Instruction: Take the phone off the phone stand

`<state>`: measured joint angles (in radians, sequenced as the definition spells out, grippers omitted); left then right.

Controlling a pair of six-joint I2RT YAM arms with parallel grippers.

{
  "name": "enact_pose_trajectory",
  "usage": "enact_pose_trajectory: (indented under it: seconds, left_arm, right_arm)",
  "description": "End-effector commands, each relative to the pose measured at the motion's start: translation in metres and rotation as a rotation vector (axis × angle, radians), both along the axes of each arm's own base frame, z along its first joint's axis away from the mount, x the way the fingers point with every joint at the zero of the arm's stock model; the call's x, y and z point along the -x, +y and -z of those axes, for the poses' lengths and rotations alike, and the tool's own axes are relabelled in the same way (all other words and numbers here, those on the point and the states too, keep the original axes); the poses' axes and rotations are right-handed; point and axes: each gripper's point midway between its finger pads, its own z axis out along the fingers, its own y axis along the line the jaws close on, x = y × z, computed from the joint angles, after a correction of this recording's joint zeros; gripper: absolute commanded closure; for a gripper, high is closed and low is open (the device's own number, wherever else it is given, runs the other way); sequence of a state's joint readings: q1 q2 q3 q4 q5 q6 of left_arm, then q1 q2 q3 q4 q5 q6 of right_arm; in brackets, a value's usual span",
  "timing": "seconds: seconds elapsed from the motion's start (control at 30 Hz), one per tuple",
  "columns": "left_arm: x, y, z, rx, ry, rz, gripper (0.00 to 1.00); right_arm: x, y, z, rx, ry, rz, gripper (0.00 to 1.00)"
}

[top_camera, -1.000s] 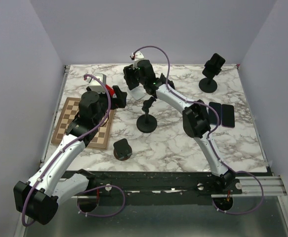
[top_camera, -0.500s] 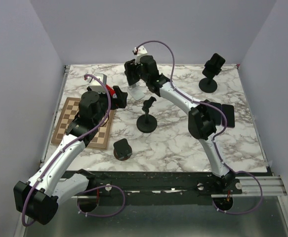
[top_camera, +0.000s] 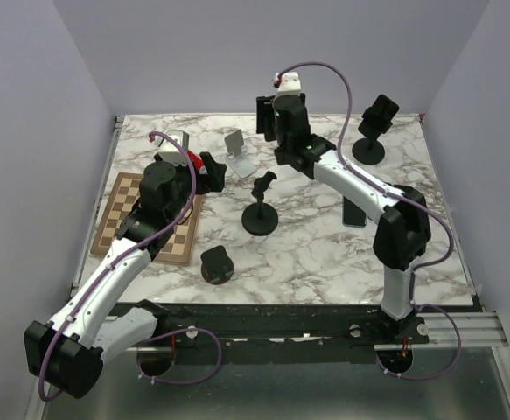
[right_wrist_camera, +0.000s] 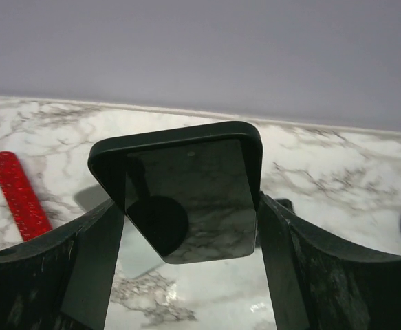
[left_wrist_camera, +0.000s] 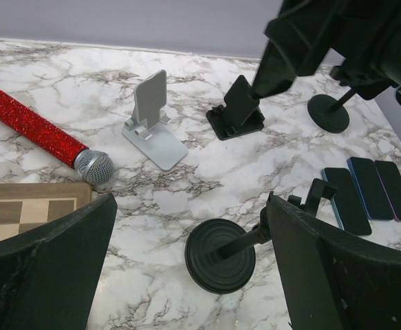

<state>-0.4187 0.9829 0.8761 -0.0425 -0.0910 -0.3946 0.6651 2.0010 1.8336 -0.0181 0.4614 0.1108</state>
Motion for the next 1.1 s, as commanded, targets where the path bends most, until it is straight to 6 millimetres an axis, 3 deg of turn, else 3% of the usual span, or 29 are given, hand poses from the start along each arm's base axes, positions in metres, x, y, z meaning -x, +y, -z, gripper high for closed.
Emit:
enact_pose_trajectory:
  seconds: [0.0,0.17,0.3,0.57,0.7,1.07]
  left_arm:
    - [0.002,-0.005,-0.013,0.033,-0.028,0.027,0.02]
    - [0.002,-0.008,-0.012,0.046,-0.018,0.043,0.02]
    - [0.003,-0.012,-0.011,0.062,-0.007,0.061,0.02]
    - [0.009,-0.013,-0.017,0.079,-0.018,0.072,0.02]
    - [0.01,-0.011,-0.019,0.07,-0.028,0.062,0.02]
    - [0.014,-0.01,-0.023,0.064,-0.042,0.062,0.02]
  right_arm:
    - [0.027,-0.066,-0.022,-0.032,-0.034,0.245,0.99]
    - [0.056,-0.122,0.005,-0.026,0.113,0.344,0.99]
    - [0.074,-0.141,0.036,-0.029,0.268,0.342,0.99]
    - [0.101,-0.158,0.105,0.038,0.589,0.316,0.99]
    - [0.109,-0.152,0.14,0.065,0.727,0.276,0.99]
    - [0.114,-0.158,0.214,0.032,0.955,0.252,1.0]
